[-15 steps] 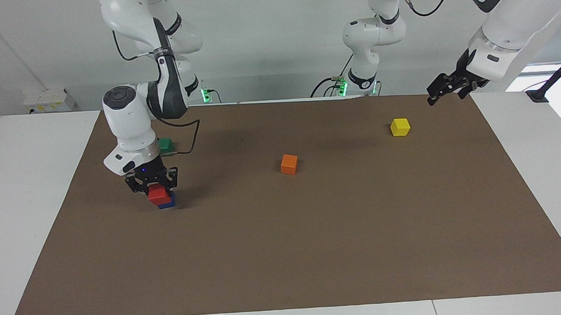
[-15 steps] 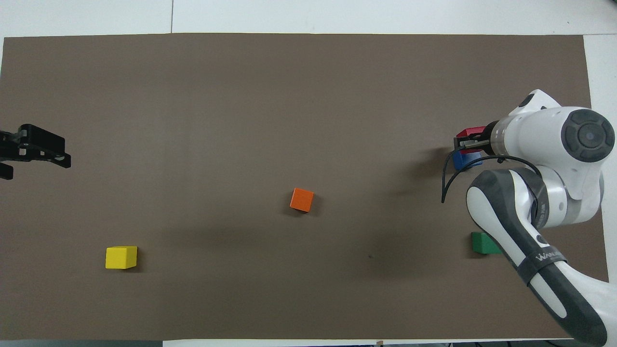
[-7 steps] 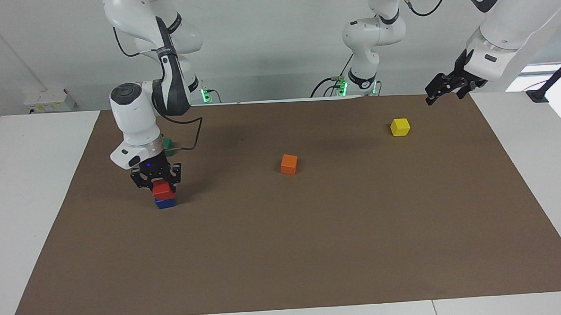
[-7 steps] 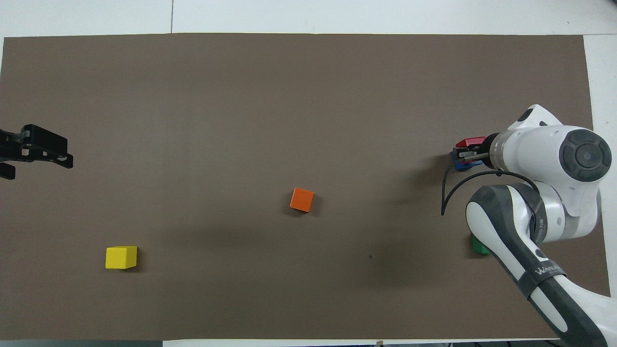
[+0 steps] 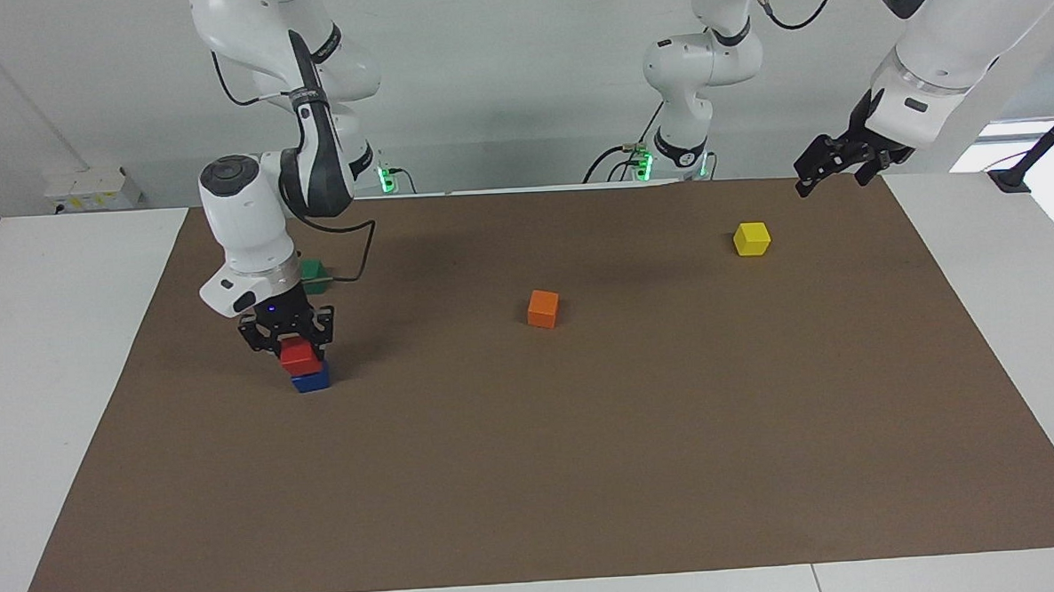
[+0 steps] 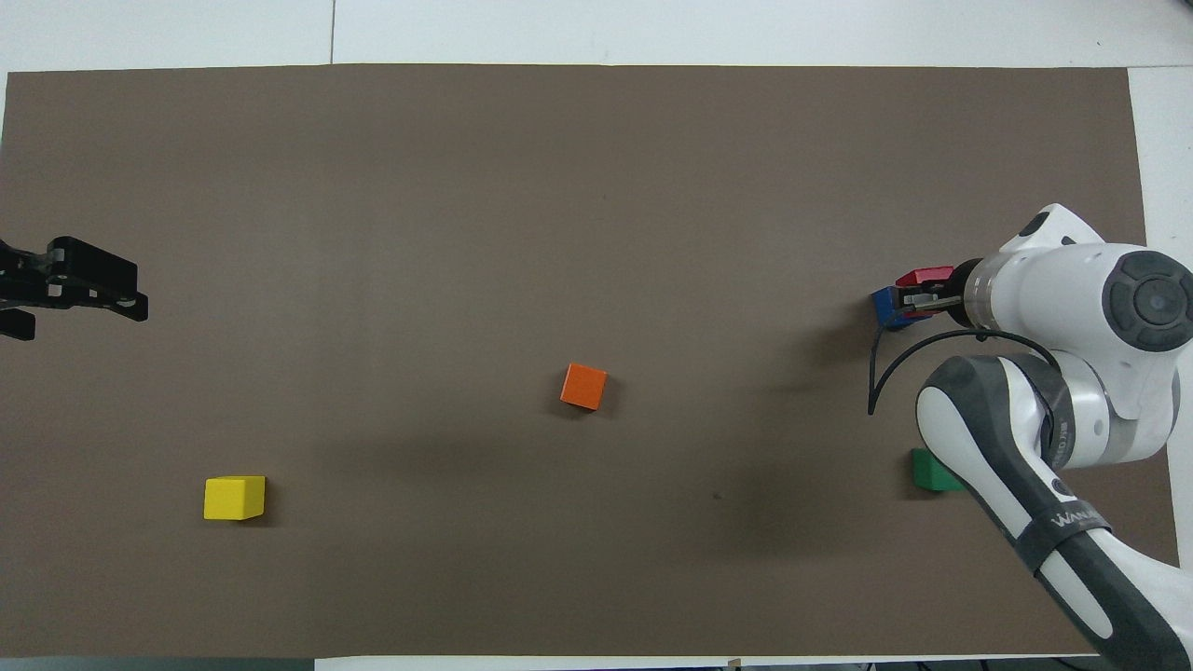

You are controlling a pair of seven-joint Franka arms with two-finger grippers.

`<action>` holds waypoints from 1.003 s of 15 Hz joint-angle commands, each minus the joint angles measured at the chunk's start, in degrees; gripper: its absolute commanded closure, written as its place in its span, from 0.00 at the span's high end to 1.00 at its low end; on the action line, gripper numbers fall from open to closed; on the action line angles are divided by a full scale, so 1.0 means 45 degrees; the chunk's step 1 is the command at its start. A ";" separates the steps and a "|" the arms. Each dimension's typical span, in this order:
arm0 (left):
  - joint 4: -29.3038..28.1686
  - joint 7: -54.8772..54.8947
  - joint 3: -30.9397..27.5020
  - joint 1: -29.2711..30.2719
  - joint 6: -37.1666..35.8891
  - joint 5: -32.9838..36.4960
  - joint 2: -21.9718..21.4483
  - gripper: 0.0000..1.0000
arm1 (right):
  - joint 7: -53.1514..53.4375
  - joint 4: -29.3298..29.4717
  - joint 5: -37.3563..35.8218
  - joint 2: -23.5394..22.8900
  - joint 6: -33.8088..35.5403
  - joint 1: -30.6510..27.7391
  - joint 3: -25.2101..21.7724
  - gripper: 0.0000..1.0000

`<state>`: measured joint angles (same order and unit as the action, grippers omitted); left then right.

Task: Transfer red block to right arm and stack on blue block

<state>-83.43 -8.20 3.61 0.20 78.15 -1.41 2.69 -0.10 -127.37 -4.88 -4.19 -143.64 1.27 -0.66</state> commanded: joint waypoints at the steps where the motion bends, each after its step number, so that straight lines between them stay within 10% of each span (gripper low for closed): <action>1: 0.0318 0.0064 0.0194 -0.0241 0.0345 0.0294 0.0203 1.00 | -0.0154 -0.0271 -0.0381 0.0364 0.0162 -0.0203 0.0087 0.00; 15: -0.1655 0.0025 0.0175 -0.0085 0.0898 0.0372 -0.0422 1.00 | -0.0760 -0.0505 -0.0381 0.0247 0.0103 -0.0203 0.0087 0.00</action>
<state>-89.61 -8.18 4.75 -0.10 83.34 -1.08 2.88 -2.83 -128.67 -4.89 -4.19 -143.55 1.02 -0.64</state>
